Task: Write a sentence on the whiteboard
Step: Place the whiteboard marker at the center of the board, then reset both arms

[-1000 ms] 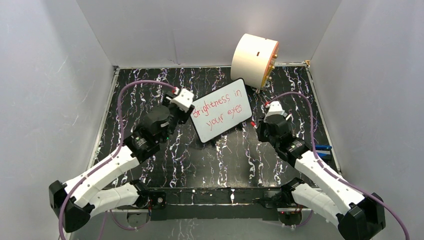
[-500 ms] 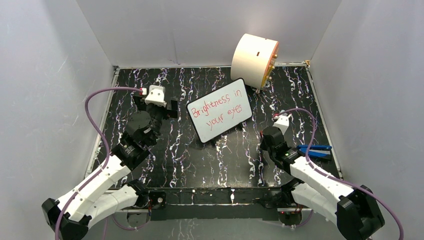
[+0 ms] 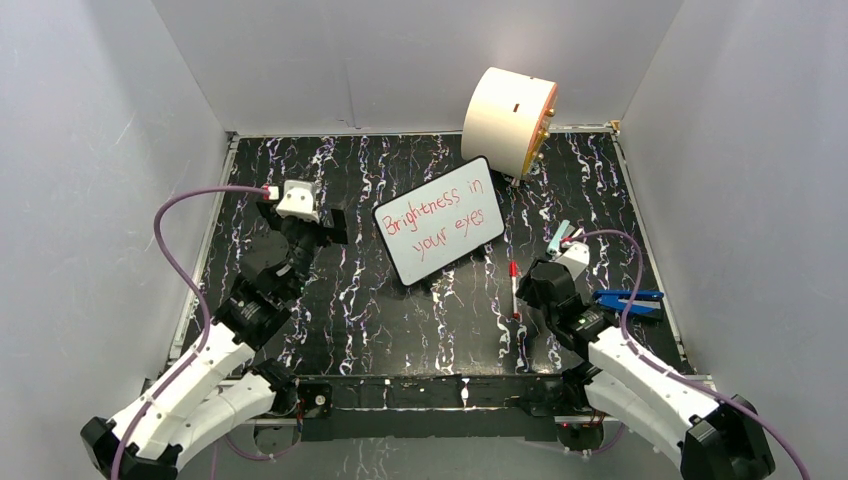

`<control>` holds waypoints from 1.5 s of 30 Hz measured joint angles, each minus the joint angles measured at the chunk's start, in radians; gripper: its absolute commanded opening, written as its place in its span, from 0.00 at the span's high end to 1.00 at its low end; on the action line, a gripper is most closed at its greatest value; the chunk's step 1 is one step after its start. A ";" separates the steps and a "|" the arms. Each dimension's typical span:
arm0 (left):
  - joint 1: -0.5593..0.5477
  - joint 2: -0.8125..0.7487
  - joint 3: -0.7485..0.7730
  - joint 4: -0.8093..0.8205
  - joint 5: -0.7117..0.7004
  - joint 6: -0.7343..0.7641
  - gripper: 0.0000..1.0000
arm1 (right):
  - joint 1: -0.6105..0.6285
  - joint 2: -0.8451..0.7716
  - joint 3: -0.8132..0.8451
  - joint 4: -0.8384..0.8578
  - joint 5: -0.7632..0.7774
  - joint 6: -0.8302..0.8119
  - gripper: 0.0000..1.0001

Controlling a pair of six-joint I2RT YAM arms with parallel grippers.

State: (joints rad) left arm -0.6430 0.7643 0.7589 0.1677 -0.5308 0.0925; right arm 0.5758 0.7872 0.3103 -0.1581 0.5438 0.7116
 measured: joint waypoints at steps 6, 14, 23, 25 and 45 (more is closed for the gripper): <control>0.000 -0.101 -0.048 -0.047 0.042 -0.034 0.07 | 0.000 -0.085 0.024 -0.079 -0.016 -0.017 0.21; 0.000 -0.221 -0.045 -0.145 0.029 -0.124 0.06 | 0.000 -0.238 0.232 -0.241 0.026 -0.132 0.01; 0.001 -0.449 -0.082 -0.256 0.077 -0.183 0.06 | 0.000 -0.394 0.463 -0.336 0.111 -0.351 0.01; 0.001 -0.482 -0.093 -0.288 0.113 -0.186 0.06 | 0.000 -0.416 0.483 -0.341 0.115 -0.396 0.01; 0.021 -0.529 -0.146 -0.347 -0.162 -0.330 0.05 | 0.000 -0.557 0.380 -0.303 0.136 -0.586 0.01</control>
State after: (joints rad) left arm -0.6220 0.2348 0.6125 -0.1795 -0.6930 -0.2371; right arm 0.5755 0.2302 0.6899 -0.4614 0.6796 0.1257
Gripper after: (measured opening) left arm 0.941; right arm 0.985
